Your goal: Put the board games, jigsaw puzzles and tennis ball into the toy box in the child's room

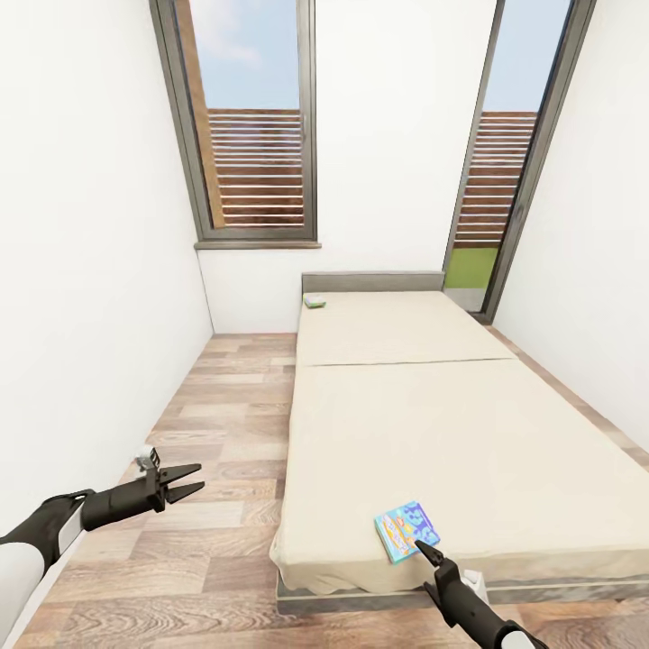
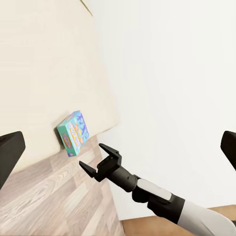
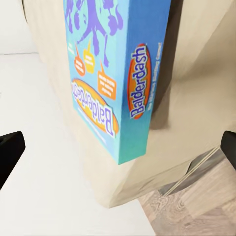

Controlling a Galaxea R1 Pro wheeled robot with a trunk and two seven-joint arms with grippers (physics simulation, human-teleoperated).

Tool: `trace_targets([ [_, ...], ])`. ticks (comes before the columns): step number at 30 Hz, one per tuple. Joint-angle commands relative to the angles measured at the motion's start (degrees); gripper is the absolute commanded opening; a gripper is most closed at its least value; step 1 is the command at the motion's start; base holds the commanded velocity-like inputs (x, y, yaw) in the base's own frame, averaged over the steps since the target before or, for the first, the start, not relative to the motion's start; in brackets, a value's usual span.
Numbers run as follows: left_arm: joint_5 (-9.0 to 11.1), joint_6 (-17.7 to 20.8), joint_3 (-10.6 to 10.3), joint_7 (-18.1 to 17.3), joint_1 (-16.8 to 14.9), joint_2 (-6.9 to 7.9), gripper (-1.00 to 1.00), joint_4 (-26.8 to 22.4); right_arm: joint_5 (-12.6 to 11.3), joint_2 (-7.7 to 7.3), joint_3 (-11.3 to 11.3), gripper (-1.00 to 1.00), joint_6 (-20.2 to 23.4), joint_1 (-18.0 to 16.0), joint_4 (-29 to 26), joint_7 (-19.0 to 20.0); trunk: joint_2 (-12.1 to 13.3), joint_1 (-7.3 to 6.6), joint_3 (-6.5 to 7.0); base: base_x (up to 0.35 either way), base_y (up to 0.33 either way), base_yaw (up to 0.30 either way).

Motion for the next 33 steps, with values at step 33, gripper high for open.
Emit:
trace_targets([
  [33,0.2,0.6,0.5,-0.2,0.0,0.07,1.00,0.0,-0.2,0.37,-0.2,1.00,4.4,0.0,-0.4,0.3,-2.0,1.09,-0.95,0.000,0.000,0.000],
])
